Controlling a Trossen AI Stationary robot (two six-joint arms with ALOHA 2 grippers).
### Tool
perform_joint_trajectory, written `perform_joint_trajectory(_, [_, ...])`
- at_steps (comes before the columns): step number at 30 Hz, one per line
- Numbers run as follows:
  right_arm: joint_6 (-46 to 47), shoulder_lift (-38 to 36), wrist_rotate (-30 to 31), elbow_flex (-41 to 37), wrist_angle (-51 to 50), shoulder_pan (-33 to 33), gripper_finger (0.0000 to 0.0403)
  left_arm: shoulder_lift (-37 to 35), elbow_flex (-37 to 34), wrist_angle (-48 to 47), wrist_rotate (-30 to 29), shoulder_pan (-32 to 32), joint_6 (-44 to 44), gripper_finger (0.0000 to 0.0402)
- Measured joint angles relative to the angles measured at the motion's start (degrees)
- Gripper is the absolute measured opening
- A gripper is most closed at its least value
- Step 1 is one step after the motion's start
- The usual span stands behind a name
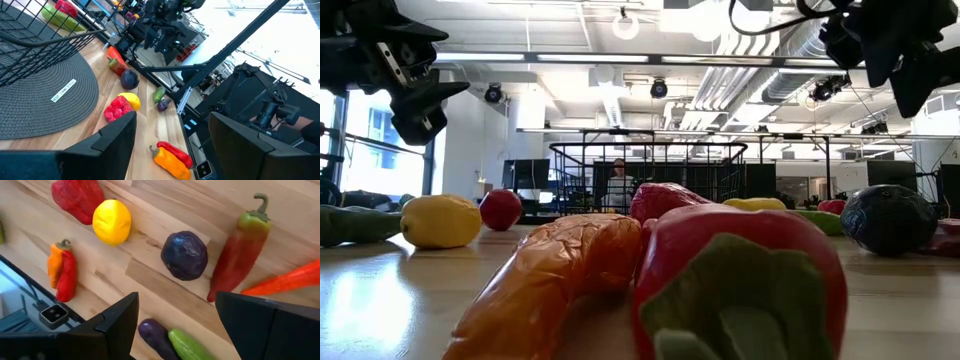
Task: Build produce basket
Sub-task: Put the dark red pepper into the wire basket
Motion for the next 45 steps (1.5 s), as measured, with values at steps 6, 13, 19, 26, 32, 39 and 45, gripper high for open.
perform_joint_trajectory(6, [-0.17, 4.42, 1.37, 0.0, 0.77, 1.17, 0.0248, 0.0, 0.0, 0.0, 0.0, 0.0, 0.0, 0.0241])
perform_joint_trajectory(13, [4.36, 8.86, 3.67, -0.02, -0.39, 3.79, 0.0248, 0.0, 0.0, 0.0, 0.0, 0.04, 0.01, 0.0241])
perform_joint_trajectory(19, [9.9, 11.0, 10.21, -0.02, -4.96, 4.59, 0.0248, 0.0, 0.0, 0.0, 0.0, 0.04, 0.02, 0.0241])
perform_joint_trajectory(26, [14.15, 13.83, 13.17, -2.05, -5.59, 3.72, 0.0248, 0.0, 0.0, 0.0, -1.18, 0.02, 0.02, 0.0241])
perform_joint_trajectory(32, [17.99, 16.15, 13.2, -5.75, -3.0, 2.59, 0.0248, 0.0, 0.0, 0.0, -1.53, 0.02, 0.02, 0.0241])
perform_joint_trajectory(39, [19.11, 16.07, 13.16, -9.93, 3.3, 1.28, 0.0248, 0.0, 0.0, -0.02, -1.51, 0.02, 0.02, 0.0241])
perform_joint_trajectory(45, [19.12, 16.04, 13.14, -12.36, 7.67, 1.03, 0.0248, 0.0, 0.0, -0.02, -1.53, 0.02, 0.02, 0.0241])
